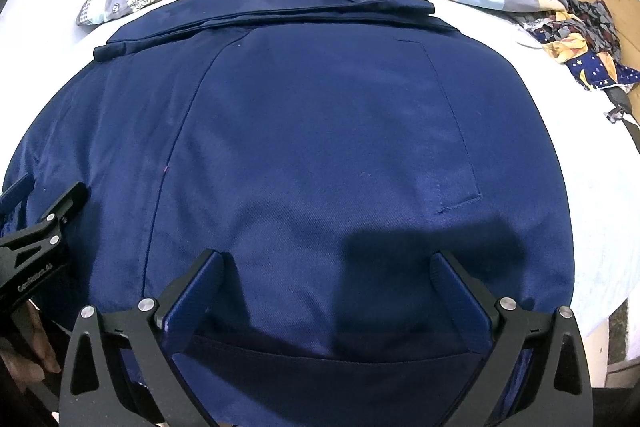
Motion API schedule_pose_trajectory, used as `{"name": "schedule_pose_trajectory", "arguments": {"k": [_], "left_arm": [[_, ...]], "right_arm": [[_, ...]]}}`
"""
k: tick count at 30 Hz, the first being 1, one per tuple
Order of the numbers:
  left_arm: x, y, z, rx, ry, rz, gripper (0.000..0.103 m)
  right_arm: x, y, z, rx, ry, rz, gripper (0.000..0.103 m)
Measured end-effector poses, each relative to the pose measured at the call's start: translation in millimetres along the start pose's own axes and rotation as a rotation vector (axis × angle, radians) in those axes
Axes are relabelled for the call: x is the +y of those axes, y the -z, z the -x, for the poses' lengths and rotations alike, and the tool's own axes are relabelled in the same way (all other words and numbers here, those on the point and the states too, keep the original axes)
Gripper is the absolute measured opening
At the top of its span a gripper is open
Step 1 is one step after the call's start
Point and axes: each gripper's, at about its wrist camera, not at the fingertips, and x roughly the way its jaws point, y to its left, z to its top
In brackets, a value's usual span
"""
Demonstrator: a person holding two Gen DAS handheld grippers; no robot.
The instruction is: Fold large clothes
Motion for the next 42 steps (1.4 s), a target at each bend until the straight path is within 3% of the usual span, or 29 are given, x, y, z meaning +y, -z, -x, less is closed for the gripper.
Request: {"name": "schedule_pose_trajectory", "arguments": {"k": [11,16,19,23,29,31,34,36,38,39,42], "left_arm": [[0.6,0.7,3.0,0.003,0.009,-0.010,0.103],[5.9,-7.0,5.3,0.098,0.066,-0.035,0.103],[11.8,-11.5,6.7,0.170,0.129,-0.059,0.103],[18.2,-10.9,14.5,0.193,0.176,-0.050,0.103],[40.0,-27.3,24.5,0.227,0.255,-0.013,0.103],[53.1,-34.9,26.6,0.235,0.266,0.004,0.103],[91.6,-41.2,33.6,0.222,0.273,0.081,0.103],[124.9,-38.8,32.5,0.237,0.296,0.182,0.103],[157.5,-28.9,28.1,0.260,0.347,0.314,0.103],[170.9,-22.5,24.4,0.278,0.375,0.377,0.103],[196.1,-6.6,16.9,0.313,0.403,0.489,0.103]], "right_arm": [[1.0,0.6,0.6,0.011,-0.004,0.012,0.102],[-0.7,-0.5,2.3,0.061,-0.026,0.030,0.103],[-7.6,0.0,6.6,0.085,-0.085,0.029,0.102],[-27.5,0.2,25.2,0.059,-0.219,-0.041,0.101],[-81.0,-8.9,58.3,-0.038,-0.274,-0.201,0.101],[-107.6,-9.9,64.0,-0.059,-0.251,-0.286,0.101],[-145.6,-6.2,62.2,-0.061,-0.266,-0.429,0.099],[-164.4,0.9,51.3,-0.016,-0.281,-0.517,0.087],[-176.4,12.5,34.6,0.061,-0.294,-0.592,0.069],[-181.0,19.2,25.4,0.097,-0.338,-0.640,0.062],[-186.7,28.2,17.2,0.120,-0.386,-0.708,0.059]]}}
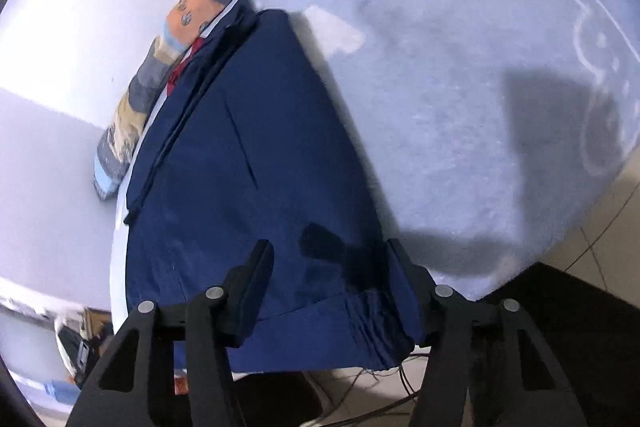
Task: Fold large clothes
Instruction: 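Swing both tools toward the jacket hem, then close both tools on the navy jacket hem side by side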
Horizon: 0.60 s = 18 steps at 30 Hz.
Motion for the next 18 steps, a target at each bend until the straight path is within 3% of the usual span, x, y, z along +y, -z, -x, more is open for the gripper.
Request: {"name": "schedule_pose_trajectory", "arguments": {"k": [5,8,12,15,18], "left_arm": [[21.0,2.8,-0.5,0.004,0.036,0.098,0.098],[15.5,3.2,-5.3,0.023,0.049,0.083,0.094],[-5.0,9.5,-14.1,0.065,0.003,-0.024,0.091],[-14.9,13.7,-21.3,0.102,-0.056,-0.095,0.084],[-19.4,18.6,-34.0,0.147,-0.106,-0.130,0.062]], "right_arm": [[9.1,4.9,-3.1,0.024,-0.045,0.020,0.059],[25.9,9.1,-3.6,0.044,-0.125,0.084,0.058],[26.1,6.7,0.4,-0.004,0.030,0.138,0.058],[11.8,4.1,-3.8,0.015,0.059,0.081,0.058],[5.3,5.7,-3.8,0.035,0.060,0.065,0.060]]}}
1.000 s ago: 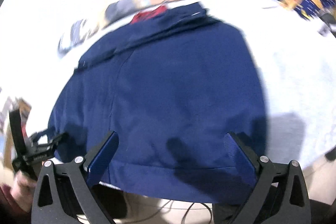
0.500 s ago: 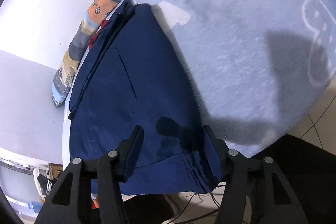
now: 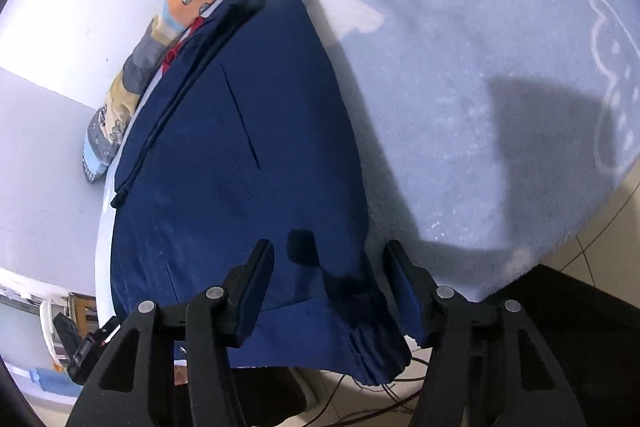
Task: Fold large clothes
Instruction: 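Close both tools on the navy jacket hem side by side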
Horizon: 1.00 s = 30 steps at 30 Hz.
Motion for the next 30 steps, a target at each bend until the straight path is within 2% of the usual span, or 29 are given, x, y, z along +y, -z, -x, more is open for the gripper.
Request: {"name": "schedule_pose_trajectory", "arguments": {"k": [1,4,6,7,8,10,13,16,19,21,22,25,27,28,29,30], "left_arm": [[-1.4,1.4,-2.2,0.009,-0.017,-0.013,0.049],[-11.5,6.7,-4.4,0.006,-0.072,-0.068,0.048],[-17.0,8.7,-3.9,-0.002,-0.074,-0.089,0.048],[-19.6,9.3,-2.0,-0.012,-0.065,-0.101,0.043],[-22.5,10.6,0.8,-0.023,-0.049,-0.113,0.039],[-28.2,11.9,6.6,-0.047,-0.017,-0.143,0.038],[-28.0,11.6,-0.7,-0.029,-0.056,-0.144,0.038],[-22.9,8.2,-5.5,-0.013,-0.064,-0.117,0.038],[-21.8,8.3,-6.5,-0.015,-0.080,-0.110,0.041],[-22.6,8.2,-9.1,-0.013,-0.089,-0.103,0.047],[-23.0,8.4,-10.5,-0.012,-0.085,-0.098,0.050],[-29.5,10.0,-16.0,-0.003,-0.047,-0.105,0.073],[-42.8,12.8,-19.6,-0.010,-0.085,-0.158,0.074],[-50.2,14.6,-19.3,-0.022,-0.107,-0.198,0.063],[-57.5,15.6,-16.3,-0.048,-0.114,-0.228,0.037],[-61.8,16.0,-11.0,-0.074,-0.108,-0.252,0.028]], "right_arm": [[-0.1,1.3,-0.5,0.005,0.007,0.005,0.060],[1.8,3.6,-7.7,0.038,0.031,0.013,0.060],[5.4,3.5,-12.6,0.035,0.038,0.023,0.060],[9.9,3.0,-14.8,0.042,0.036,0.039,0.056],[14.0,3.9,-16.3,0.055,0.007,0.055,0.042],[19.7,6.1,-11.5,0.053,-0.067,0.082,0.034],[26.4,6.4,-6.4,0.028,-0.080,0.118,0.032],[23.6,6.7,-13.2,0.040,-0.015,0.111,0.032],[19.2,5.8,-14.2,0.045,-0.001,0.093,0.035],[16.7,6.7,-14.8,0.048,0.017,0.094,0.035],[16.6,7.2,-15.8,0.050,0.022,0.094,0.035],[16.5,8.9,-18.0,0.051,0.030,0.098,0.036],[18.3,7.4,-20.6,0.054,0.023,0.090,0.037],[17.9,7.1,-21.0,0.057,0.017,0.083,0.039],[17.3,6.6,-20.1,0.055,0.007,0.076,0.041],[18.1,5.5,-19.4,0.053,-0.002,0.070,0.042]]}}
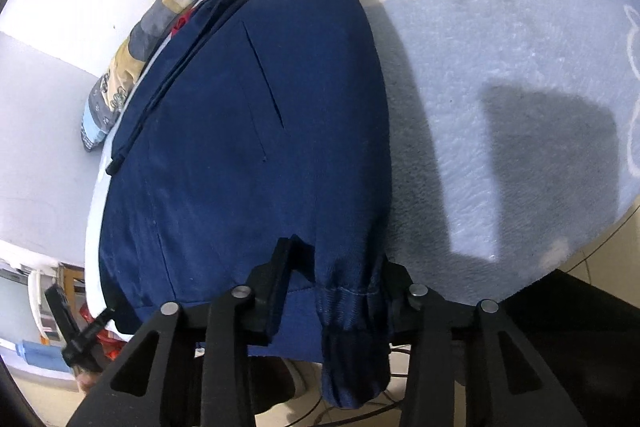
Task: Fold large clothes
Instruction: 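Close both tools on the navy jacket hem side by side, then lift the jacket hem with both tools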
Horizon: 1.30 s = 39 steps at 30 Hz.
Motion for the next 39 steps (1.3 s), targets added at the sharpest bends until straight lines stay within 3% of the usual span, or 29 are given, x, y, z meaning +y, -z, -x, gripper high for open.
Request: {"name": "schedule_pose_trajectory", "arguments": {"k": [3,8,10,12,16,18,19,21,23,25,27,28,30,31,32,35,39], "left_arm": [[1.1,0.5,-0.4,-0.002,-0.022,-0.004,0.028],[1.0,-0.6,-8.9,-0.001,-0.022,0.008,0.031],[1.5,3.2,-10.6,-0.016,-0.023,0.011,0.032],[0.5,6.9,-9.6,-0.033,-0.029,0.017,0.033],[2.9,8.9,-7.7,-0.049,-0.031,0.035,0.033],[3.2,9.2,-8.1,-0.049,-0.032,0.049,0.034],[1.7,7.9,-8.9,-0.042,-0.038,0.046,0.036],[-2.4,5.8,-10.2,-0.027,-0.044,0.025,0.043],[-7.8,4.9,-13.1,-0.017,-0.039,0.005,0.061],[-15.0,5.7,-16.8,-0.002,-0.041,-0.024,0.077],[-23.7,6.7,-19.9,-0.001,-0.075,-0.061,0.081],[-26.7,8.1,-19.6,-0.016,-0.091,-0.070,0.080],[-29.4,9.3,-16.7,-0.033,-0.088,-0.086,0.068],[-30.6,9.5,-12.4,-0.054,-0.092,-0.093,0.046],[-31.4,9.7,-7.9,-0.073,-0.102,-0.102,0.034],[-26.6,11.7,0.5,-0.098,-0.110,-0.086,0.023],[-21.6,15.4,22.1,-0.144,-0.066,-0.062,0.020]], "right_arm": [[-0.6,1.2,-0.9,-0.009,-0.039,-0.015,0.055],[7.9,3.6,-5.2,-0.007,-0.090,0.034,0.089],[11.5,3.4,-8.6,0.007,-0.119,0.066,0.099],[11.6,3.3,-8.5,0.017,-0.128,0.063,0.100],[15.0,4.0,-6.5,0.034,-0.078,0.071,0.089],[13.8,4.8,-4.1,0.026,-0.039,0.086,0.072],[12.3,5.3,-2.4,0.020,-0.012,0.094,0.059],[7.2,5.0,-0.2,0.013,0.000,0.087,0.048],[2.5,4.7,0.5,0.014,-0.021,0.068,0.036],[0.6,5.1,-0.4,0.017,-0.024,0.064,0.036],[-0.8,5.4,-2.0,0.018,-0.039,0.051,0.039],[-1.3,4.8,-2.8,0.019,-0.044,0.047,0.039],[0.1,4.5,-2.5,0.019,-0.034,0.062,0.033],[2.7,4.4,-1.6,0.016,-0.035,0.078,0.020],[5.5,5.2,0.3,0.007,-0.046,0.092,0.019],[15.8,8.7,11.6,-0.024,-0.072,0.135,0.016],[23.7,11.2,33.6,-0.079,-0.163,0.135,0.010]]}}
